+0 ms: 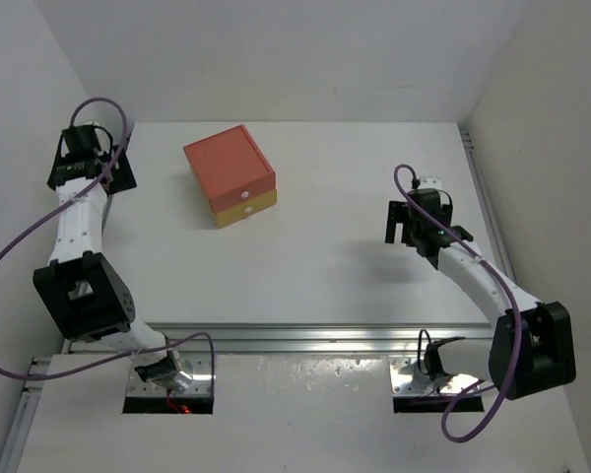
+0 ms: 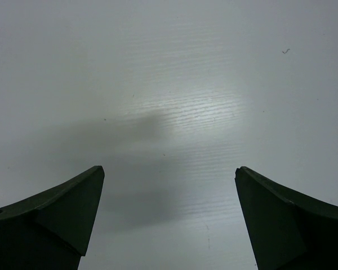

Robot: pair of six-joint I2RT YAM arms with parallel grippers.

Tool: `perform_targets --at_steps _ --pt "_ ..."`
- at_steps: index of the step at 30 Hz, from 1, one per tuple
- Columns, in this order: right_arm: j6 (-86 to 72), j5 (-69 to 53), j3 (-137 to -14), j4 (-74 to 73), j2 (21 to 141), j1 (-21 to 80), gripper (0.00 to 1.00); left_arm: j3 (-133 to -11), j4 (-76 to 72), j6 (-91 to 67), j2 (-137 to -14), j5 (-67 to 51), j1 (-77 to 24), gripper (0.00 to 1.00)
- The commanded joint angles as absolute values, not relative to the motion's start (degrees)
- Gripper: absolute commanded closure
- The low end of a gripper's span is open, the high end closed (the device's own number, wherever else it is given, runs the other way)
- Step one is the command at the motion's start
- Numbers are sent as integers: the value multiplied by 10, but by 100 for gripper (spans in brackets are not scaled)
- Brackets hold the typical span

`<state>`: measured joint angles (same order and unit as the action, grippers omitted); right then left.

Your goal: Organize the makeup

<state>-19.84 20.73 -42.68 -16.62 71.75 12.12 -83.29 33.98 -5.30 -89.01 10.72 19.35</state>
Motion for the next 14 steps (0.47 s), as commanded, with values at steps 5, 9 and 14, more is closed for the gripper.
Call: perform_targets --at_steps 5,9,14 --pt "-246 245 -477 -188 722 120 0 -801 293 -68 -828 71 207 8" --pt "-251 247 -476 -193 715 124 0 -783 293 -68 -817 46 217 8" --pt "-251 245 -466 -185 700 122 0 -772 287 -68 -817 18 222 7"
